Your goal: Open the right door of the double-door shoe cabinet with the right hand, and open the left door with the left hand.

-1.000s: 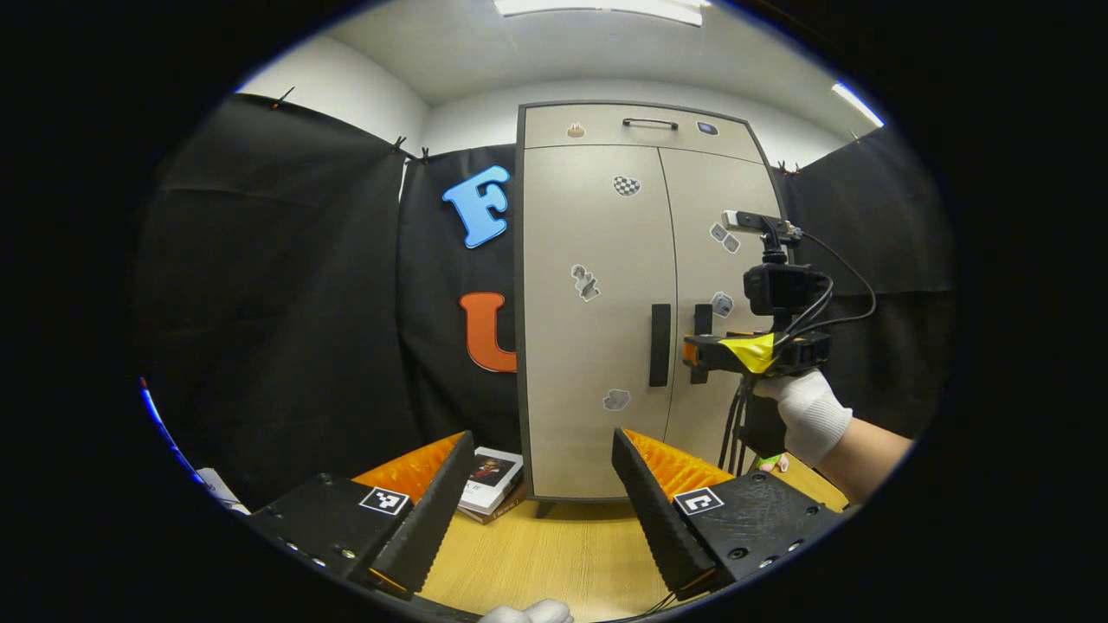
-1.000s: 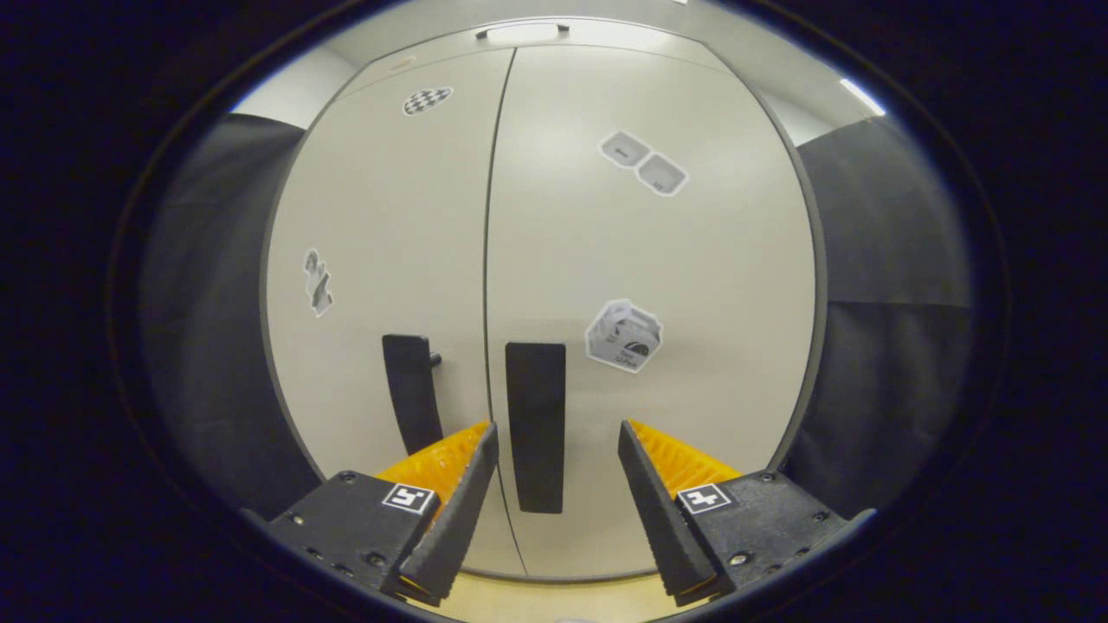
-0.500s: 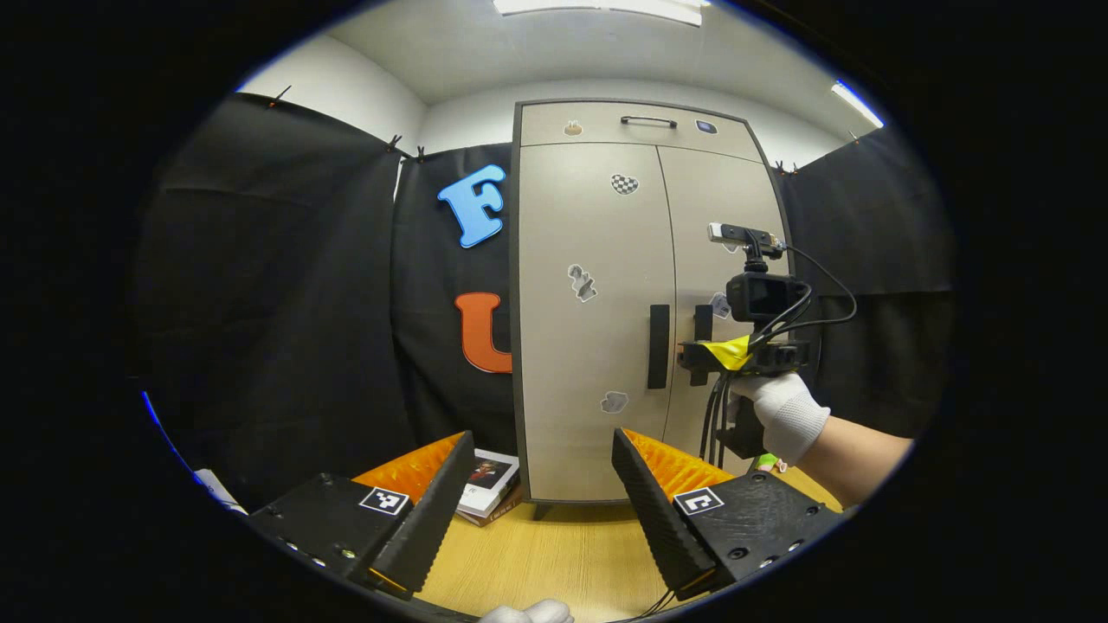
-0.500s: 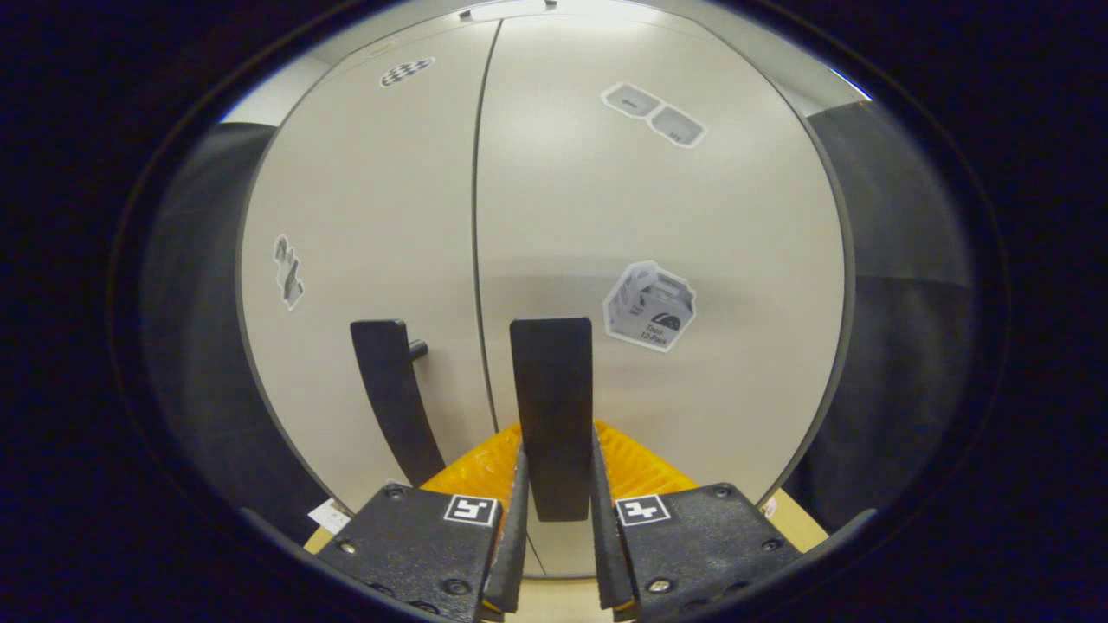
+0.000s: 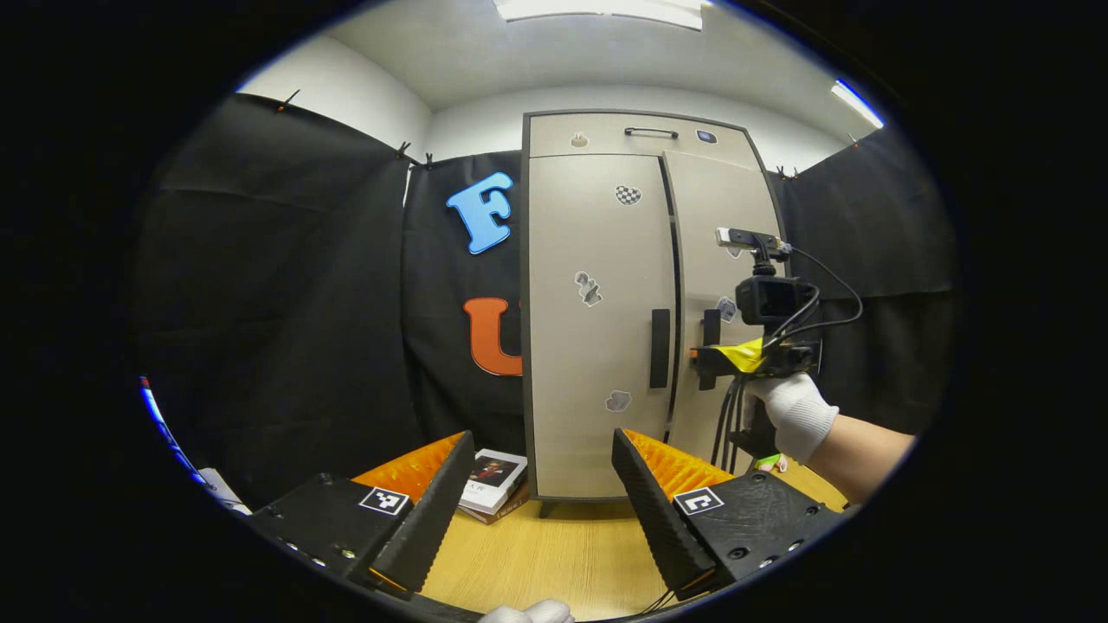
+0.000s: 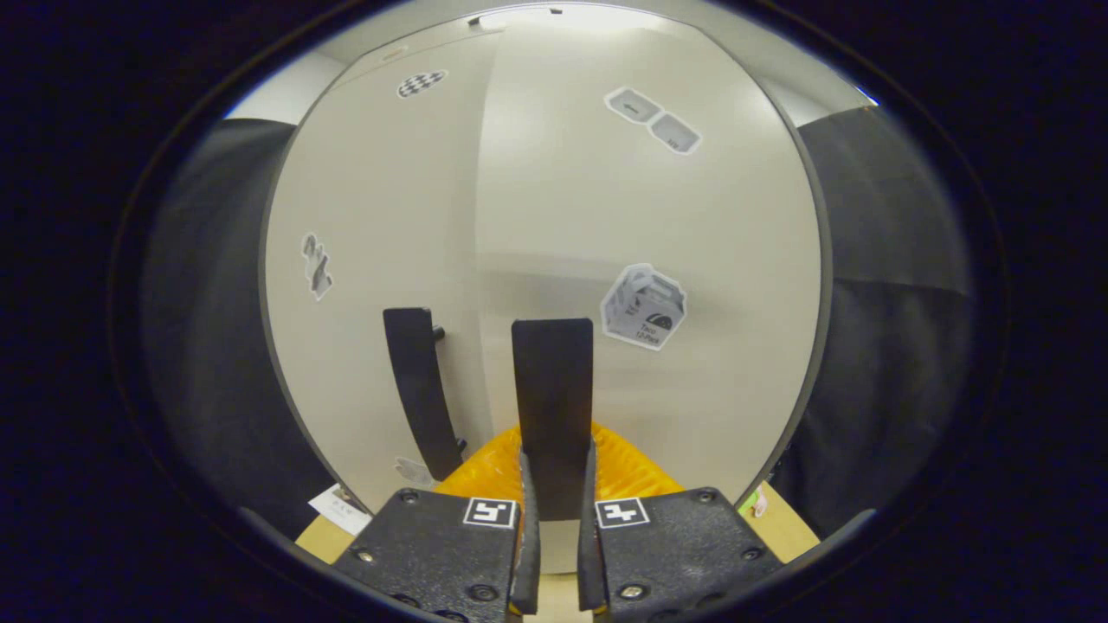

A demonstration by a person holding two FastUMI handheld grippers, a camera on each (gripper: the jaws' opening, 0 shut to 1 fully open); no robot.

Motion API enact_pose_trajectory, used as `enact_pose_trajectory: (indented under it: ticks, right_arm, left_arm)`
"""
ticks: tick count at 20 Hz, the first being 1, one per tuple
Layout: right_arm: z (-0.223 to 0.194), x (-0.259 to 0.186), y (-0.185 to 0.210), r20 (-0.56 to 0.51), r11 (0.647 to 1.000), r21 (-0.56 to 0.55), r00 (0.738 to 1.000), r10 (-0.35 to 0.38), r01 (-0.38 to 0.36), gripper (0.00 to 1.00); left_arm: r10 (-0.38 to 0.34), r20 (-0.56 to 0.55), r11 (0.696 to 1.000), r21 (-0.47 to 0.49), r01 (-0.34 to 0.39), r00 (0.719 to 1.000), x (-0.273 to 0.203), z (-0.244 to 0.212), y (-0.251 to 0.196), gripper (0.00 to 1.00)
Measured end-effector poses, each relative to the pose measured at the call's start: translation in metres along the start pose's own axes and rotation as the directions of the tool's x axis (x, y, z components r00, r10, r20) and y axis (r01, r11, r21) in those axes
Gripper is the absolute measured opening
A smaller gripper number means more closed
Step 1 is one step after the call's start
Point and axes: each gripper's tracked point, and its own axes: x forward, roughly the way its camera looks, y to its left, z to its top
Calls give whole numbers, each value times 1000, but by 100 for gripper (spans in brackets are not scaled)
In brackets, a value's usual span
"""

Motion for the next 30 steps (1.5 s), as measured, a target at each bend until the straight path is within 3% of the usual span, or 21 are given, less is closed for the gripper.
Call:
enact_pose_trajectory:
  ticks: [9, 19, 30]
  right_arm:
    - [-6, -49, -23, 12, 1000, 7, 1000, 18, -18, 17]
    - [-15, -95, -68, 23, 1000, 5, 1000, -5, 4, 13]
    - [-15, -129, -154, 18, 1000, -15, 1000, 23, -23, 4]
  left_arm:
    - [26, 7, 1000, -9, -26, 1000, -6, -1, 4, 95]
    - [-27, 7, 1000, -17, 27, 1000, -9, -3, -9, 95]
    - [-26, -6, 999, -19, 26, 1000, -12, -4, -23, 95]
